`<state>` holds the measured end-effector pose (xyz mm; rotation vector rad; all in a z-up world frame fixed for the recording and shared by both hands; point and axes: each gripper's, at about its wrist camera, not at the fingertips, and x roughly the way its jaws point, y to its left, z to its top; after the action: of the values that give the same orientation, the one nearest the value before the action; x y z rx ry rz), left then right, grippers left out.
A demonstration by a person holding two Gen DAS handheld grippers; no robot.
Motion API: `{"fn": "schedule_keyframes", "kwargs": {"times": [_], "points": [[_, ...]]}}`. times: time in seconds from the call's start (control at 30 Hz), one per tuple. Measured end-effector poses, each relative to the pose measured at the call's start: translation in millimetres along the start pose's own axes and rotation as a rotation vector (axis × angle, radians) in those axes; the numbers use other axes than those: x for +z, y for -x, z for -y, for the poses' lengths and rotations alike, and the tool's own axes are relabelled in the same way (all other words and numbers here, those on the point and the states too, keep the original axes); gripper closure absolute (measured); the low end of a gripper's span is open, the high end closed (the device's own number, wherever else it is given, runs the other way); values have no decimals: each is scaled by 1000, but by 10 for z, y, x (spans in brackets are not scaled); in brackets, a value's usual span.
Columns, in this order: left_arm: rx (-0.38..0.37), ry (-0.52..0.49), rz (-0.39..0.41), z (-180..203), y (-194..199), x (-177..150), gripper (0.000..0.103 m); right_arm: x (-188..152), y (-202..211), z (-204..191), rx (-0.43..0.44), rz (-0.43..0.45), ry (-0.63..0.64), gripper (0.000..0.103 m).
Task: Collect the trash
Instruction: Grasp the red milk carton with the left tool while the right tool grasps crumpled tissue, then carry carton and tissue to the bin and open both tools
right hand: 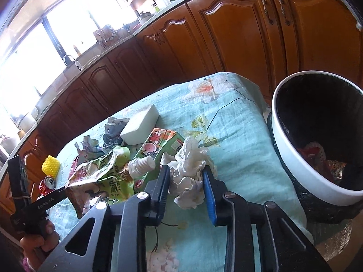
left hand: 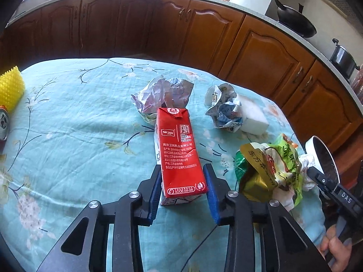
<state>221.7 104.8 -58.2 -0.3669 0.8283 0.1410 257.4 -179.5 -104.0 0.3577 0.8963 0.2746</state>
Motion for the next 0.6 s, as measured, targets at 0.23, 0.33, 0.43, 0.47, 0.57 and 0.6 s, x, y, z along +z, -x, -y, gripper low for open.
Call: {"fn": "schedule_keyframes", "kwargs": {"times": [0.23,0.33,0.43,0.47,0.57,0.6], "points": [[-31,-14,44,24,349,-82,69,-72,173,-39,30,13,1,75],[-54,-26,74,83,529,-92,69,-96,247,-55,51,16,-1,75],[-79,-46,104,181,697,-96,69,-118,346,-66,56,29,6,75],[-89,-56,113,214,751,-101,69,-121,379,-61,59,34,5,75],[-119,-93,124,363,844,-113,69,-125,484,-9,54,52,-1,75],[-129,-104,124,418,862,-123,69,-125,515,11,50,58,-6,75]]}}
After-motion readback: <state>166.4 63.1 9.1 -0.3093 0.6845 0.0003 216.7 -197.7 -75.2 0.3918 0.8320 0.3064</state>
